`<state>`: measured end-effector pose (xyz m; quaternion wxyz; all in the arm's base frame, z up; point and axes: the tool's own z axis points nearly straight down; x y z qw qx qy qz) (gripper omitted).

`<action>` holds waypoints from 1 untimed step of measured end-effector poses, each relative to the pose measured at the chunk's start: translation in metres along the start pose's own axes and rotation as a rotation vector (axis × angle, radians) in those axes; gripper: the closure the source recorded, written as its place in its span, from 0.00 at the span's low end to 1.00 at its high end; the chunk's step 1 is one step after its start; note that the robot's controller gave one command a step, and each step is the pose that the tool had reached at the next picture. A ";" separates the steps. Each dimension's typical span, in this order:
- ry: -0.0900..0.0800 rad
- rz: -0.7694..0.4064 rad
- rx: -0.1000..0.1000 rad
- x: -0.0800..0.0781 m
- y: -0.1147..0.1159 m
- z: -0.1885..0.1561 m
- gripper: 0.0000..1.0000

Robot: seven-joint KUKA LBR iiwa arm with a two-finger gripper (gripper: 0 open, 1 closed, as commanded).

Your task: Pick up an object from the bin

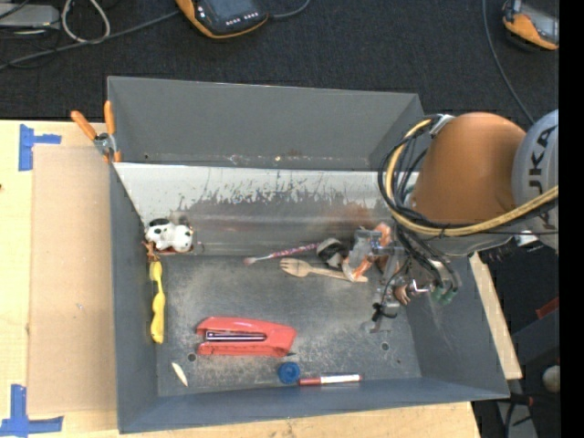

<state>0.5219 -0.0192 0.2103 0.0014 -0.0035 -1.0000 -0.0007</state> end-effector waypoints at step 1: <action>0.000 0.057 -0.001 -0.004 0.022 -0.017 0.00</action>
Offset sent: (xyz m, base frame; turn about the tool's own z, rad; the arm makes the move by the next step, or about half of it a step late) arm -0.0015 0.0787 -0.0269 -0.0002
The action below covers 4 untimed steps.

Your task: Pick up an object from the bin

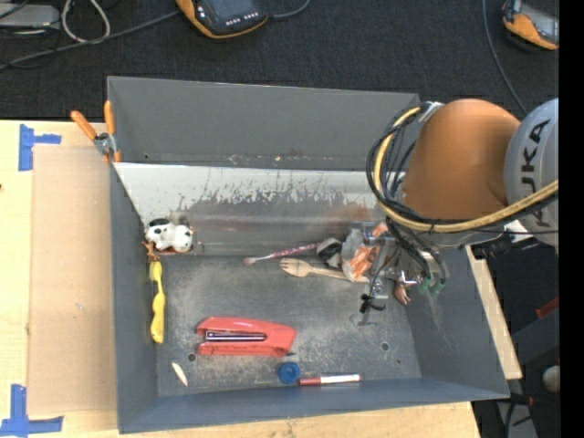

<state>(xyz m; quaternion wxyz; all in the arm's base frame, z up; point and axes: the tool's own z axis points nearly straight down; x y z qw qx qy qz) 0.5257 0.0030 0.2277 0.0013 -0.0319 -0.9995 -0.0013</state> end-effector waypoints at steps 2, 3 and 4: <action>-0.004 0.193 0.000 -0.012 0.060 0.070 0.00; 0.001 0.140 -0.001 0.011 0.086 0.121 0.00; -0.001 0.016 0.001 0.013 0.105 0.140 0.00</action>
Offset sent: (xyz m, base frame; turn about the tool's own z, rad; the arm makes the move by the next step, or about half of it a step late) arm 0.0254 0.0583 -0.0834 0.2662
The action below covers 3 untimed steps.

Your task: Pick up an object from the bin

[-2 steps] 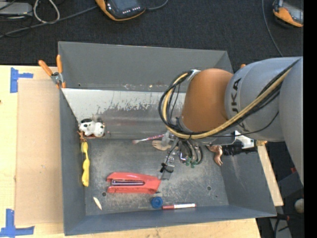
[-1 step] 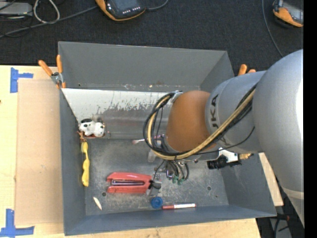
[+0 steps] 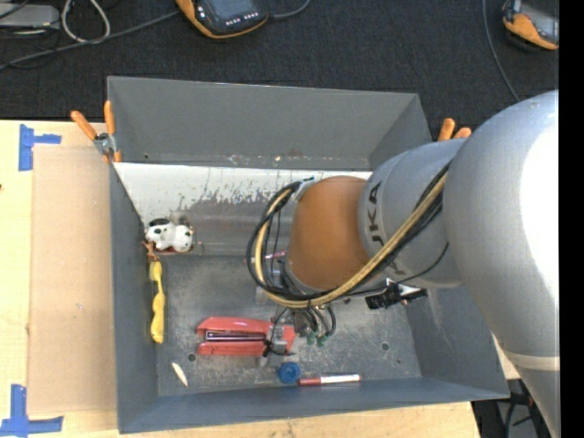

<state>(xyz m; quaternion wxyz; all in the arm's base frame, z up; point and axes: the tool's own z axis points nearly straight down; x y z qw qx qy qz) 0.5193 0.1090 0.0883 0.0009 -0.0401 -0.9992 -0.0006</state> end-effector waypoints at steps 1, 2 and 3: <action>0.003 0.276 0.001 0.010 0.005 0.008 0.00; 0.003 0.135 0.000 0.010 -0.001 0.019 1.00; 0.003 0.134 0.001 0.010 -0.001 0.019 1.00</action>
Offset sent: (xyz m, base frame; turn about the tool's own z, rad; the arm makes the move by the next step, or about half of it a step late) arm -0.0098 0.0001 -0.0183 0.1369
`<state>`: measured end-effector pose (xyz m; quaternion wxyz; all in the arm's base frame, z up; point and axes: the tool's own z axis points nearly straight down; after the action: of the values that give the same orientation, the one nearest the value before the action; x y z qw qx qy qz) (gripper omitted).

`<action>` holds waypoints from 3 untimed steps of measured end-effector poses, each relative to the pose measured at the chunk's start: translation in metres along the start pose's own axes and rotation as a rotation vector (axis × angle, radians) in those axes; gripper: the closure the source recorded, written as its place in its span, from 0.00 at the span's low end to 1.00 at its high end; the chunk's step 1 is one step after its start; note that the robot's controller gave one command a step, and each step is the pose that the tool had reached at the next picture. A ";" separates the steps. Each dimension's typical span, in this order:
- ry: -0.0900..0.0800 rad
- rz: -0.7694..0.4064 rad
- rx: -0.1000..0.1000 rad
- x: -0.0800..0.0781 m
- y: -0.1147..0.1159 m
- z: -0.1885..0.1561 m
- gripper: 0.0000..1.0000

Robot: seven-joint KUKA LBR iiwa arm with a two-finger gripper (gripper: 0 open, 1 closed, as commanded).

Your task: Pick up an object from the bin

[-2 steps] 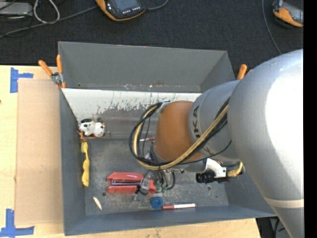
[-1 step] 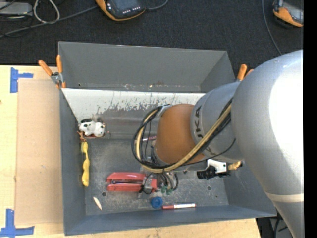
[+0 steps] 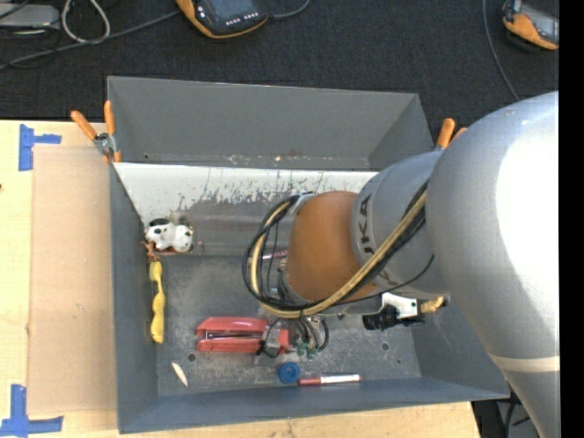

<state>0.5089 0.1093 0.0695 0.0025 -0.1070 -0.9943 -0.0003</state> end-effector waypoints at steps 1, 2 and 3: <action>0.005 -0.026 0.003 0.007 0.006 -0.042 1.00; 0.008 -0.032 0.004 0.000 -0.009 -0.104 1.00; 0.008 -0.033 0.004 0.000 -0.009 -0.104 1.00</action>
Offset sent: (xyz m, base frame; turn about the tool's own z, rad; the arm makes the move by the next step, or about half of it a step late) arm -0.0002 -0.0092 0.1053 -0.0292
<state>0.5078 0.1006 0.1731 0.0068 -0.0907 -0.9959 0.0013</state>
